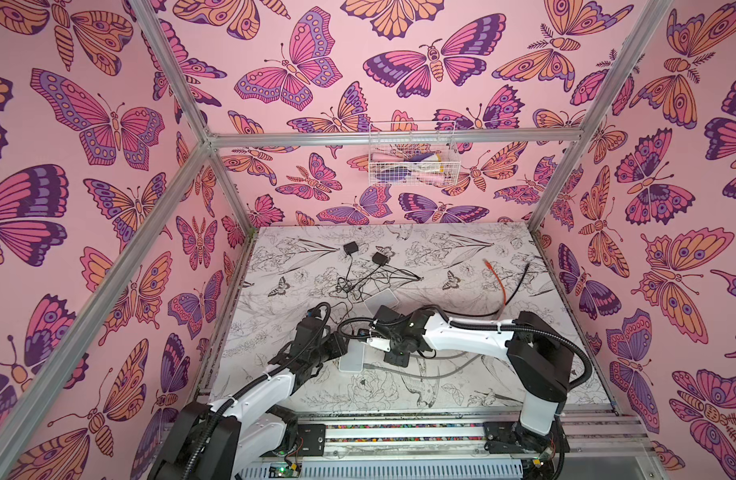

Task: Insert the plug into the switch port

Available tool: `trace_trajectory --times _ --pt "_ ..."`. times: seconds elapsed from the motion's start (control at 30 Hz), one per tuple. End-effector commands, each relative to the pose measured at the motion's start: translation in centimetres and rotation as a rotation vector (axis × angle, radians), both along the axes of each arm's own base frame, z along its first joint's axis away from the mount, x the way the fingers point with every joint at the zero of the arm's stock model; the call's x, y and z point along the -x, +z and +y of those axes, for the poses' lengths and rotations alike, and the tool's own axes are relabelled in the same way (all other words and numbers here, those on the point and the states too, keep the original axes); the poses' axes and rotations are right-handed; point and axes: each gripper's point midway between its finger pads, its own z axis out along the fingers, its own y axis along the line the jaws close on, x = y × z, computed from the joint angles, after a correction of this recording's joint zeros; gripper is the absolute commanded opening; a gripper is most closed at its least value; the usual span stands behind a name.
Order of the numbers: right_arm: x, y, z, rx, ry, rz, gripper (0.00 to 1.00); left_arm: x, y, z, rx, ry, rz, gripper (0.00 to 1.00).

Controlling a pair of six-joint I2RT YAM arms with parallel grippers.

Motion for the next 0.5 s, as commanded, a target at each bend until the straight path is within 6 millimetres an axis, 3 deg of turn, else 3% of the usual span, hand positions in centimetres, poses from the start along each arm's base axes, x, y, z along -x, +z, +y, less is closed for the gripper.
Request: trace_trajectory --times 0.0,0.13,0.47 --pt "0.8 0.0 1.4 -0.003 0.049 0.022 0.0 -0.1 -0.4 -0.2 0.022 -0.005 -0.006 0.55" --pt "1.2 -1.1 2.4 0.014 0.068 0.034 0.0 0.0 -1.0 -0.7 0.042 -0.022 0.002 0.54" --pt "0.8 -1.9 2.7 0.041 0.059 0.031 0.0 -0.1 -1.7 -1.4 0.066 -0.055 0.004 0.5"
